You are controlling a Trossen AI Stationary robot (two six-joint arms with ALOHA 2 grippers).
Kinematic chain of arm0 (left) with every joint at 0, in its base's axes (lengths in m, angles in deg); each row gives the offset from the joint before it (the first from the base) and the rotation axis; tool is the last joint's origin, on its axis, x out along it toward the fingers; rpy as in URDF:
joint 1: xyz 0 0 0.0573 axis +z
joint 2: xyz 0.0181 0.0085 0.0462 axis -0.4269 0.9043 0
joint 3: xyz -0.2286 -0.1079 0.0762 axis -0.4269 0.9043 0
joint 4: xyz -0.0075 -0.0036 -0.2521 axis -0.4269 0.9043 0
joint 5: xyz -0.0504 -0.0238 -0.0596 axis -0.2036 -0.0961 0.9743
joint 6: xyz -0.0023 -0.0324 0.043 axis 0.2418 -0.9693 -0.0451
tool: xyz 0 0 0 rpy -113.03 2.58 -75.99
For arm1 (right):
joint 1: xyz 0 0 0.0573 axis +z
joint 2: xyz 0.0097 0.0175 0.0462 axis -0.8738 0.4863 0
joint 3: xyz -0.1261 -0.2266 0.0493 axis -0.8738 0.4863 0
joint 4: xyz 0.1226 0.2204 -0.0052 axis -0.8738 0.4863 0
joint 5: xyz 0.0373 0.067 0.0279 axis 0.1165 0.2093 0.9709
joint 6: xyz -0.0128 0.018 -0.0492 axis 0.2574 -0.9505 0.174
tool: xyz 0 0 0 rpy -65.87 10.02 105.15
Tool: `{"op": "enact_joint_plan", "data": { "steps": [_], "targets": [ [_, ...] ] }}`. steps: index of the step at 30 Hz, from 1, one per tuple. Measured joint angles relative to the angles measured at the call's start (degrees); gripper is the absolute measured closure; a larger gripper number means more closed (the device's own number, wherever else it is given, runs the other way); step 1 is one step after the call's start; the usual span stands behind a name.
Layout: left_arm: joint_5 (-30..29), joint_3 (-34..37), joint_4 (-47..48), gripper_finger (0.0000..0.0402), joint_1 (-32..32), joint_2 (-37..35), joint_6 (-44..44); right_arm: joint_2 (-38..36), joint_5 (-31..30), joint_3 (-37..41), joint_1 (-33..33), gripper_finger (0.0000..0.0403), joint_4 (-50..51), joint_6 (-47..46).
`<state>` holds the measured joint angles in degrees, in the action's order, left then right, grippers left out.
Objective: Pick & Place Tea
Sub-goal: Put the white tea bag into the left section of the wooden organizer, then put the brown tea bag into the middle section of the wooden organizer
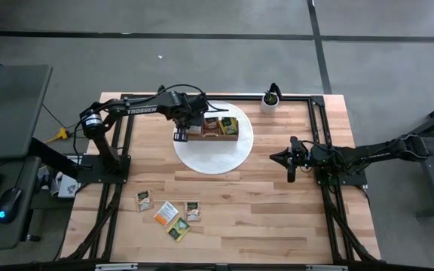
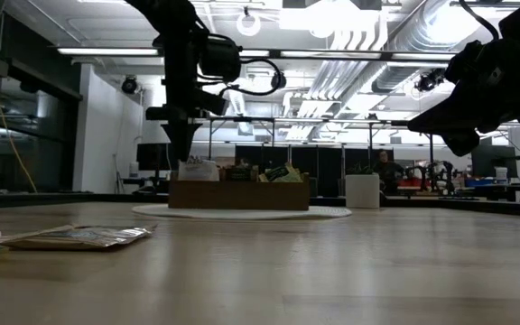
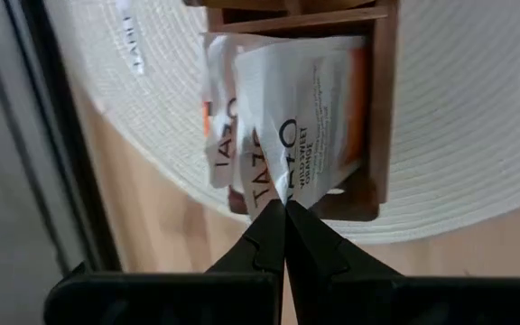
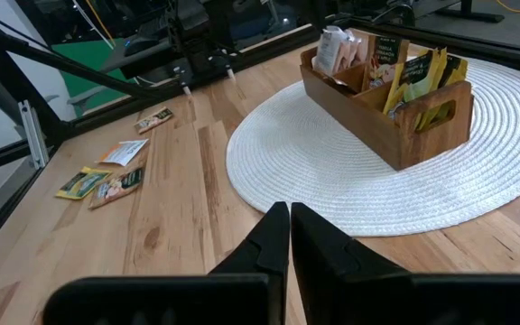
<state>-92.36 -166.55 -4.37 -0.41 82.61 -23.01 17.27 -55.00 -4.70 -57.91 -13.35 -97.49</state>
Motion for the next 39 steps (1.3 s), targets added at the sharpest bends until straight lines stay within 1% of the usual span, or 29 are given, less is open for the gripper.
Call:
{"op": "enact_joint_plan", "data": {
  "steps": [3,9,14,17,21,24,26,28,35,39],
  "targets": [
    [-1.01,0.00,-0.19,0.0401,0.51,0.00,0.99,-0.01,0.02,0.01,0.01,0.0391,0.00,0.00],
    [-0.94,0.00,-1.61,0.0401,0.66,0.00,1.33,0.00,0.02,-0.02,0.00,0.0391,0.00,0.00],
    [1.81,0.00,-1.41,0.0401,0.63,0.00,1.51,0.01,0.00,-0.02,0.01,0.0391,0.00,0.00],
    [2.19,0.00,-1.24,0.0401,0.65,0.00,1.24,-0.01,0.00,0.00,-0.01,0.0391,0.00,0.00],
    [0.16,0.00,-0.77,0.0401,0.62,0.00,1.09,0.00,0.02,0.00,0.01,0.0391,0.00,0.00],
    [-0.02,0.00,0.14,0.0397,0.63,0.00,1.55,-0.01,0.00,0.01,0.00,0.0391,0.00,0.00],
    [-0.02,0.00,0.70,0.0385,0.63,0.00,1.69,-0.01,0.00,0.01,0.00,0.0391,0.00,0.00],
    [-0.02,0.02,0.67,0.0363,0.62,-0.06,2.02,0.00,0.01,-0.01,-0.01,0.0391,0.00,0.00],
    [-0.77,0.02,0.66,0.0263,-0.37,-0.17,2.12,-0.01,0.00,-0.02,0.02,0.0391,0.00,0.00],
    [-1.43,0.02,0.85,0.0218,-1.07,-1.13,2.37,-0.01,0.00,0.00,0.00,0.0391,0.00,0.00]
  ]
}}
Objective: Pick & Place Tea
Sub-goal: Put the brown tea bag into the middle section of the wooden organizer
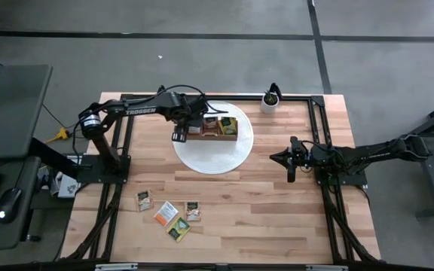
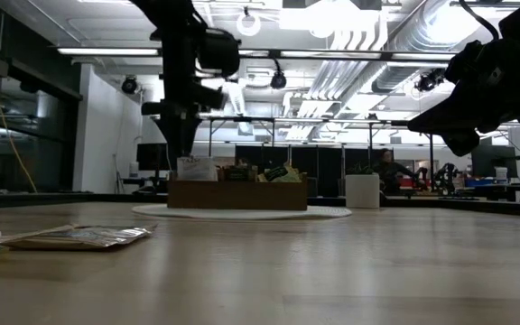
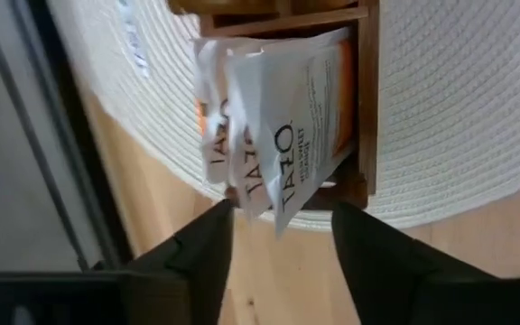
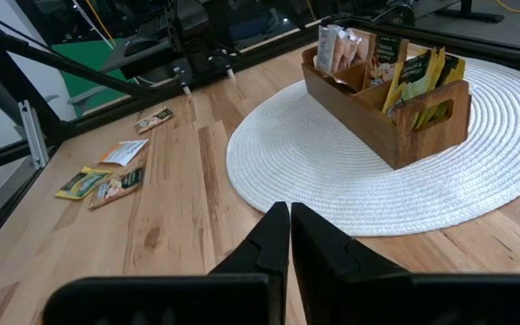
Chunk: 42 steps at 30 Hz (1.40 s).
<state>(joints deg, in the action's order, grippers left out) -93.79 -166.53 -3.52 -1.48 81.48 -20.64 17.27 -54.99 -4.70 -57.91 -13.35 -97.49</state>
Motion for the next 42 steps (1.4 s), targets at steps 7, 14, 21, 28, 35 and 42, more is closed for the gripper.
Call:
{"op": "enact_joint_plan", "data": {
  "steps": [7,14,21,28,35,42],
  "targets": [
    [-0.75,-0.15,0.72,0.0188,-1.10,-5.14,0.55,0.02,0.00,0.00,0.01,0.0391,0.00,0.00],
    [3.32,-0.12,6.93,0.0188,-5.02,-11.47,-1.59,0.02,0.00,0.00,0.01,0.0391,0.00,0.00],
    [19.74,-0.24,10.14,0.0188,-11.76,-13.35,-4.92,0.02,0.00,0.00,0.00,0.0391,0.00,0.00],
    [27.83,4.06,6.16,0.0188,-18.54,-12.34,-8.35,0.00,0.00,0.00,0.00,0.0391,0.02,0.00],
    [35.26,15.61,-8.19,0.0188,-24.13,-12.42,-13.91,0.02,0.00,0.00,0.01,0.0391,0.02,0.00],
    [36.15,23.50,-18.96,0.0188,-29.27,-12.45,-23.62,0.01,0.02,0.00,0.01,0.0391,0.02,0.00]
  ]
}}
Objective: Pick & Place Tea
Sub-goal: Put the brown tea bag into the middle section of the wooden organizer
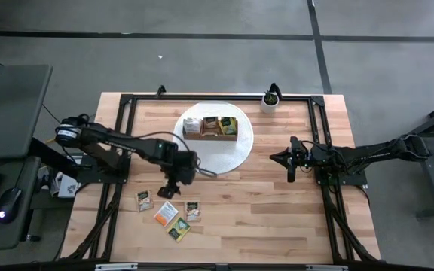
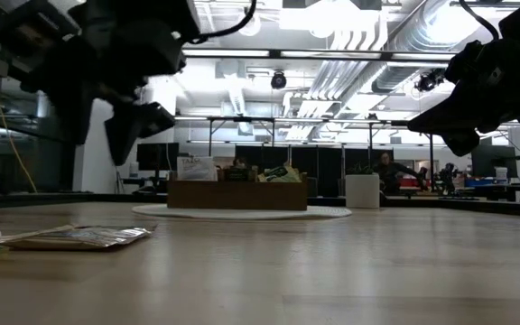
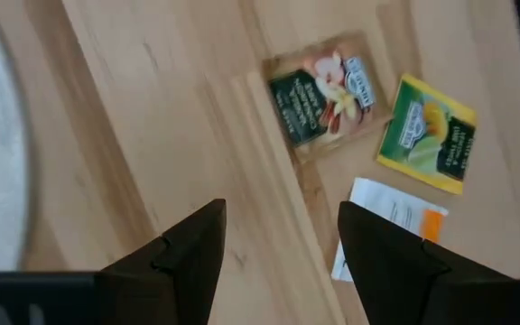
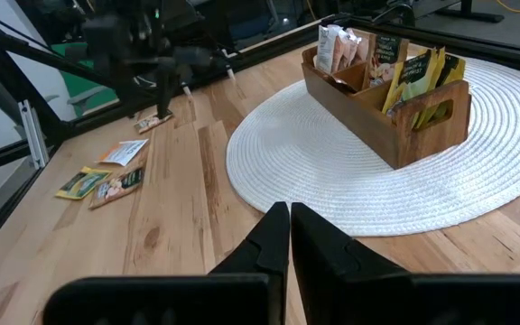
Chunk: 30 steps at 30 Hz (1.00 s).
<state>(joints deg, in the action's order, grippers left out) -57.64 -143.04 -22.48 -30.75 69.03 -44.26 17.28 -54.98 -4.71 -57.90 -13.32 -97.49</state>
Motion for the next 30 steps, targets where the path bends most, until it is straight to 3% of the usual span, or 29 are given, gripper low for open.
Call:
{"op": "enact_joint_plan", "data": {
  "steps": [13,30],
  "targets": [
    [-4.56,1.45,-9.29,0.0188,-6.23,5.73,-11.91,-0.01,-0.01,0.01,-0.02,0.0391,0.00,0.00],
    [-16.33,1.44,-9.23,0.0188,-12.41,5.99,-27.02,0.00,0.00,-0.01,-0.01,0.0391,0.00,0.00]
  ]
}}
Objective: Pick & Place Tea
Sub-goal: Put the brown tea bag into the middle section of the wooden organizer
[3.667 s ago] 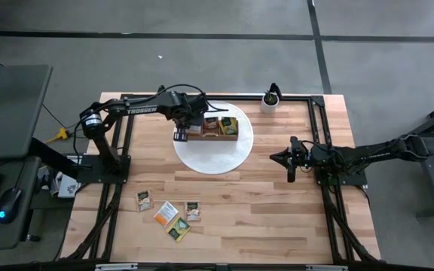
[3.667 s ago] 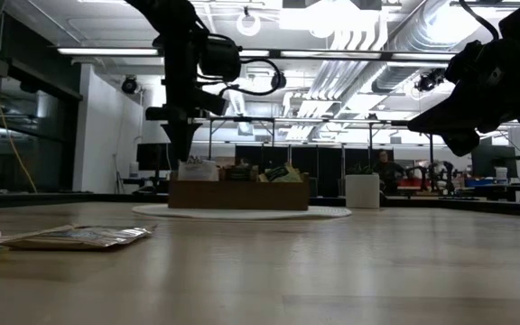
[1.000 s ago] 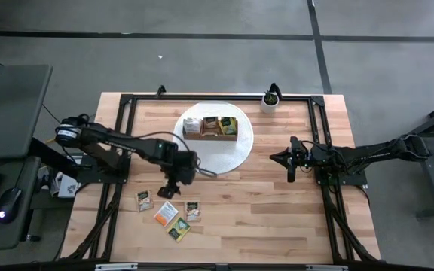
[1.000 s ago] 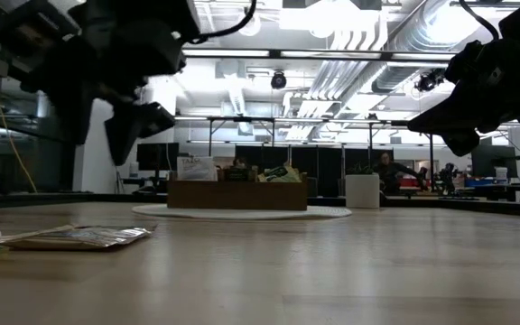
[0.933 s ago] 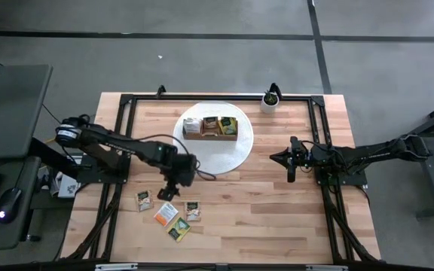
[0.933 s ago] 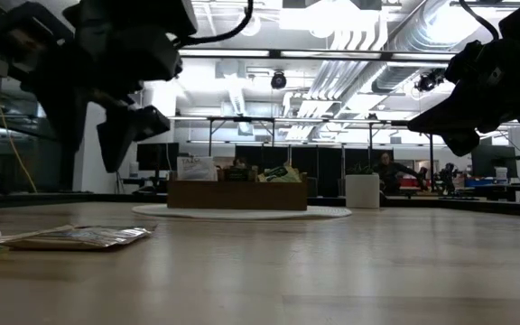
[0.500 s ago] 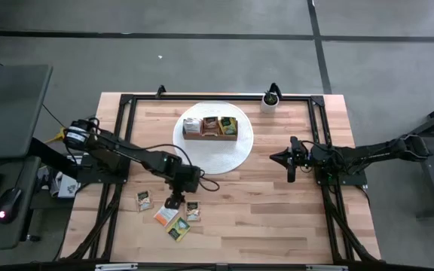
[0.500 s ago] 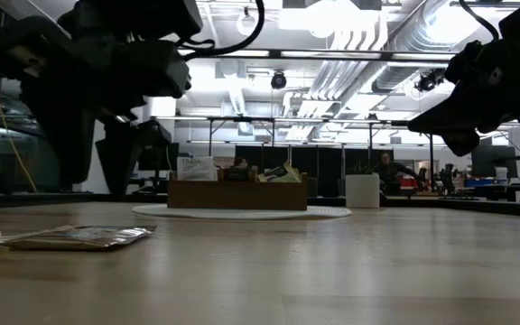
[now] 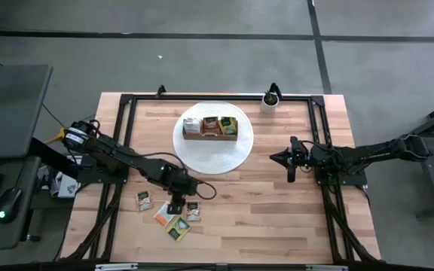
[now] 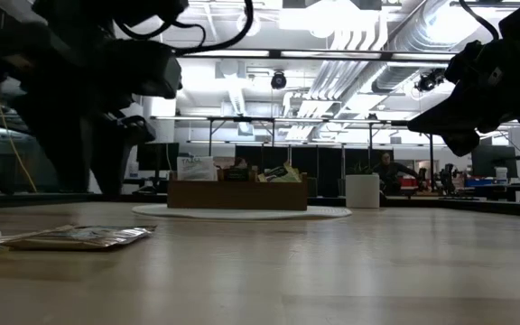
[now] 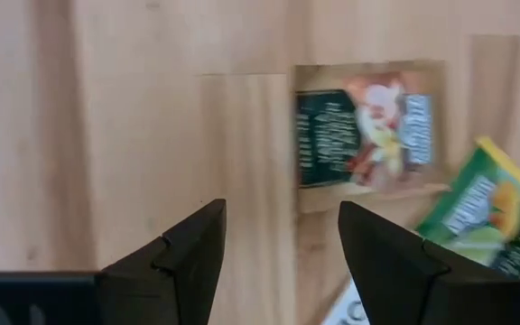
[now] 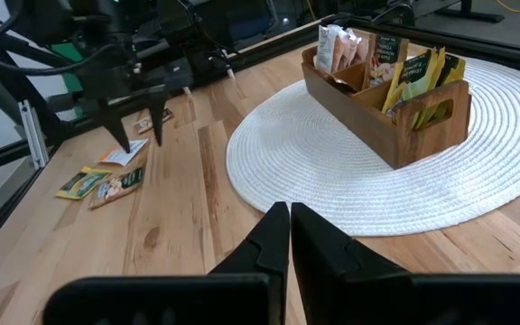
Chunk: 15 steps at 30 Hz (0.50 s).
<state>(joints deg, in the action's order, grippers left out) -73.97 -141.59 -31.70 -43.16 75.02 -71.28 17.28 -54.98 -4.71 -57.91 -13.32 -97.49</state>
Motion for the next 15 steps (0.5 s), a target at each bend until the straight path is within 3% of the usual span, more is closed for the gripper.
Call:
{"op": "enact_joint_plan", "data": {
  "steps": [15],
  "targets": [
    [1.77,-0.02,-1.48,0.0188,-2.00,3.08,-6.33,0.01,-0.01,0.01,0.00,0.0391,0.00,0.00]
  ]
}}
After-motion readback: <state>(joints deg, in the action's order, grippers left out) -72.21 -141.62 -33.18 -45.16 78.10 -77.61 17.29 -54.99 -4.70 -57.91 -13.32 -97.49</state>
